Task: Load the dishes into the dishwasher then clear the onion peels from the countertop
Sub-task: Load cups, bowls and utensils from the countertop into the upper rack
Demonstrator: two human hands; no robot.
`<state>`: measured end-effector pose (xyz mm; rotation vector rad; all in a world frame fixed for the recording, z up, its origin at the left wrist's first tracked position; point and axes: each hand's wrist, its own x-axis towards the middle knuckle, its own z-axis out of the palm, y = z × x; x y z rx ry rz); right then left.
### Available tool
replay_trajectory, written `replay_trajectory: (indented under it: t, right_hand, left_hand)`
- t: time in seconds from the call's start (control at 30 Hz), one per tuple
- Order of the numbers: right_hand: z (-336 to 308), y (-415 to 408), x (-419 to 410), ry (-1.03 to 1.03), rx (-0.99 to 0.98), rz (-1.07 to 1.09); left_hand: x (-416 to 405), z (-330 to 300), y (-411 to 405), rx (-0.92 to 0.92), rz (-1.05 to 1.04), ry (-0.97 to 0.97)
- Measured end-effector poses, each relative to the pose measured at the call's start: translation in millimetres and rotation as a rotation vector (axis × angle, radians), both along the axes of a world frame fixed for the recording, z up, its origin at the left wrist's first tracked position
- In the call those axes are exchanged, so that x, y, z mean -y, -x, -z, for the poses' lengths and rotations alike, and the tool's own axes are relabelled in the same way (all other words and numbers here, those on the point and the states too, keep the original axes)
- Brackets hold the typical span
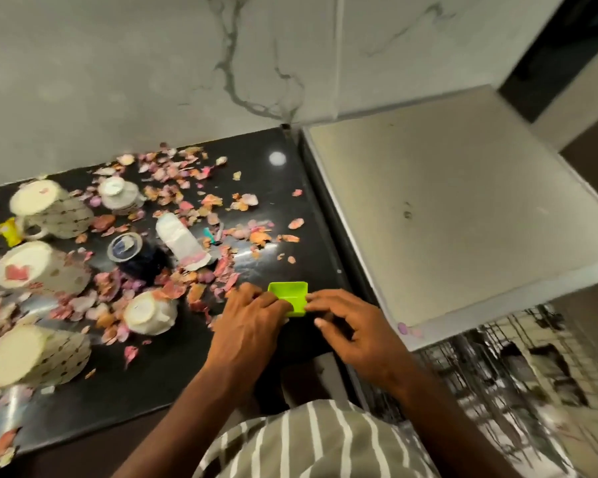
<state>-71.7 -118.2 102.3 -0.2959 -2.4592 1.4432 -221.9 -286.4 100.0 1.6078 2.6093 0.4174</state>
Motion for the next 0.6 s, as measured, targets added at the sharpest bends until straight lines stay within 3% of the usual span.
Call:
replay_trajectory:
  t: [0.07, 0.17, 0.4, 0.5, 0.6]
  right_hand:
    - [-2, -23, -11, -0.083, -0.002, 0.082]
    - [-2, -30, -15, -0.175, 0.030, 0.079]
    - [-4, -110, -44, -0.217, 0.054, 0.424]
    - [-2, -154, -53, -0.093, 0.030, 0.616]
    - [-1, -203, -63, 0.156, 0.031, 0.846]
  left_hand:
    - [-28, -3, -11, 0.010, 0.129, -0.032]
    - [-42, -11, -13, 0.005, 0.165, -0.050]
    - [-125, -16, -68, 0.134, 0.479, -0.121]
    - [-157, -20, -97, 0.279, 0.472, -0.064]
    - [-190, -17, -120, 0.234, 0.492, 0.134]
